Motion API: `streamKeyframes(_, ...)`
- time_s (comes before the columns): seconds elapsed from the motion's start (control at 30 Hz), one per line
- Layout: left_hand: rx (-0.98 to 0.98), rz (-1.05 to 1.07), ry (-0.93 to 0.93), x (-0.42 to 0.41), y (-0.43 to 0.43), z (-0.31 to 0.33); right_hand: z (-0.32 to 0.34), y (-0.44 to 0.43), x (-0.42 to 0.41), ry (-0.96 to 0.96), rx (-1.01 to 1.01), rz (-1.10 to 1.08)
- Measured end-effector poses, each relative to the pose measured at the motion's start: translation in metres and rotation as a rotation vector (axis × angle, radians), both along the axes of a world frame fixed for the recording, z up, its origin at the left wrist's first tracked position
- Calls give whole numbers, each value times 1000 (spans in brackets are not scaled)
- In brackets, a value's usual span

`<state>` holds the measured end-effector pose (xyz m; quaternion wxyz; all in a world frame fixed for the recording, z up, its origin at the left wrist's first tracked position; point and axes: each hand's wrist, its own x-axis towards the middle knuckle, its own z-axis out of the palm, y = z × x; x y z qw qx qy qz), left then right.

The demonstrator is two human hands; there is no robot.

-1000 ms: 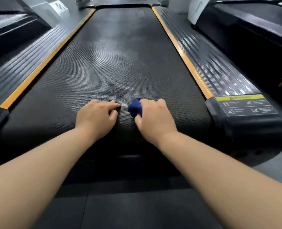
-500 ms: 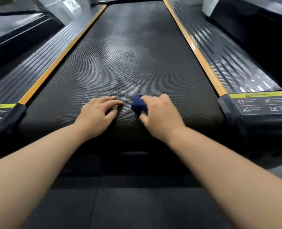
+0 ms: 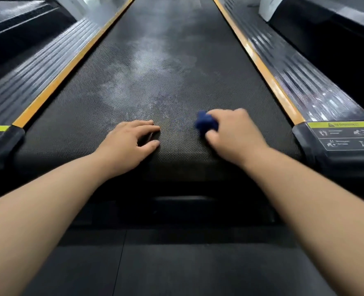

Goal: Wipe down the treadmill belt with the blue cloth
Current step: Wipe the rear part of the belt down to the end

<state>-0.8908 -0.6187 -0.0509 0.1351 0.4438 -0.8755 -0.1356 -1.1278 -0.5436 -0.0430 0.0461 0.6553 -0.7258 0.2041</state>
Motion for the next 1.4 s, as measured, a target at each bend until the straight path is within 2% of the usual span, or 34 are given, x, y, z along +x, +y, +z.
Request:
streamKeyframes(0.07,3,2,-10,1,-1,-2,0,-6,-34,-2,-3,-221)
streamKeyframes(0.13,-9,9,-22,0,1,-2,-2,-13,-32,-11,0,-266)
streamKeyframes(0.2,-3,15,-11,-2,1,-1,-2,-19,4,-41,2,-129)
streamKeyframes(0.3,-1,-29,20,0,-2,-1,1,-16,68,-74,19,196)
streamKeyframes(0.37,-14,-44,16,2,-3,-2,10,-20,62,-18,76,267)
streamKeyframes(0.4,-13,-33,7,2,-1,-1,12,-26,43,10,114,227)
streamKeyframes(0.47,-10,-12,-4,1,2,1,15,-34,-7,21,178,9)
streamKeyframes(0.53,-3,-9,-10,0,4,2,16,-29,-36,-70,151,-207)
streamKeyframes(0.57,0,-8,-7,0,4,2,14,-25,-32,-94,127,-213)
streamKeyframes(0.73,-13,2,-12,-2,7,5,11,-24,48,-69,119,201)
streamKeyframes(0.77,-21,-4,-13,-1,7,5,15,-28,54,-45,138,220)
streamKeyframes(0.87,-9,-32,-2,0,7,6,23,-28,27,-34,180,17)
streamKeyframes(0.97,-18,-15,9,1,9,7,13,-8,4,-84,84,-219)
streamKeyframes(1.03,-30,-14,-6,0,10,7,5,1,25,-38,36,-182)
streamKeyframes(1.13,-38,-23,4,-1,9,8,-5,8,70,-40,-22,46)
streamKeyframes(1.2,-48,-40,17,-1,9,8,-6,18,74,-50,-61,97)
streamKeyframes(1.3,-53,-53,14,1,9,7,-6,31,33,59,-63,38)
streamKeyframes(1.4,-50,-55,24,3,7,3,3,41,-9,94,-11,-211)
